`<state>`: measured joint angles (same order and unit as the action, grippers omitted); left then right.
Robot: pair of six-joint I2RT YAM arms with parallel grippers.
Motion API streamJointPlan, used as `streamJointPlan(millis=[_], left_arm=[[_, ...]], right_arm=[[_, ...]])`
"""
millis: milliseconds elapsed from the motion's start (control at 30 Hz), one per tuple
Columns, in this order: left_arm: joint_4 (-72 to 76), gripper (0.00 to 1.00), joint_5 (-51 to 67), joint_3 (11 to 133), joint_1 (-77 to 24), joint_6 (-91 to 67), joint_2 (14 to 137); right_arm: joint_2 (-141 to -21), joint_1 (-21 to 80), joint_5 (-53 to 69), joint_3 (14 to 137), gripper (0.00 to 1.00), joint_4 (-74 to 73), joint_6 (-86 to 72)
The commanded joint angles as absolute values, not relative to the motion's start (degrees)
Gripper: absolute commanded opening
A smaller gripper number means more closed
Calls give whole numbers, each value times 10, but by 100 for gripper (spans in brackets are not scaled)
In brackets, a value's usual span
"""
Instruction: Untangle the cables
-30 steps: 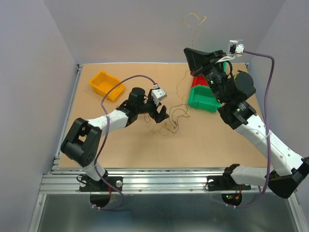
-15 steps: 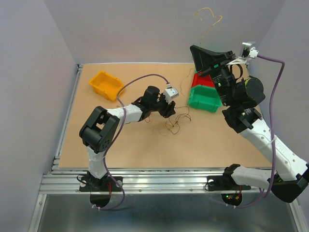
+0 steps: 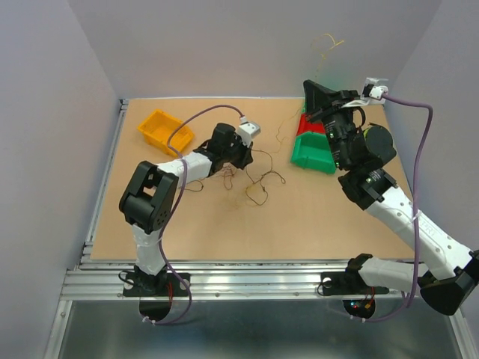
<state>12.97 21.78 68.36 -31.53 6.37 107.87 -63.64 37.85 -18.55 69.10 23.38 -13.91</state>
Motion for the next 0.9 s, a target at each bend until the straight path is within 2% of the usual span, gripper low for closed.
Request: streamJointPlan(millis=[0,67,233,367,467,867], left_arm=[[95,0,235,715,-244,11,1065],[92,0,229,715,-222,5,1063],[88,0,210,710,-172,-16,1055],[83,0,195,715,-168,-18,1059],[69,0,197,731,-156,-18,1074],[94,0,245,723,-145,-4,1076]], right_arm=[[-631,378,-272,692,1,266,-93],[-632,378,-293,690,1,266,-95],[-637,375,-439,681,0,265,-112],[-644,367,-453,679,1,267,-112],[-643,364,-521,681,1,263,-113],[-620,333,-455,621,1,275,-133]])
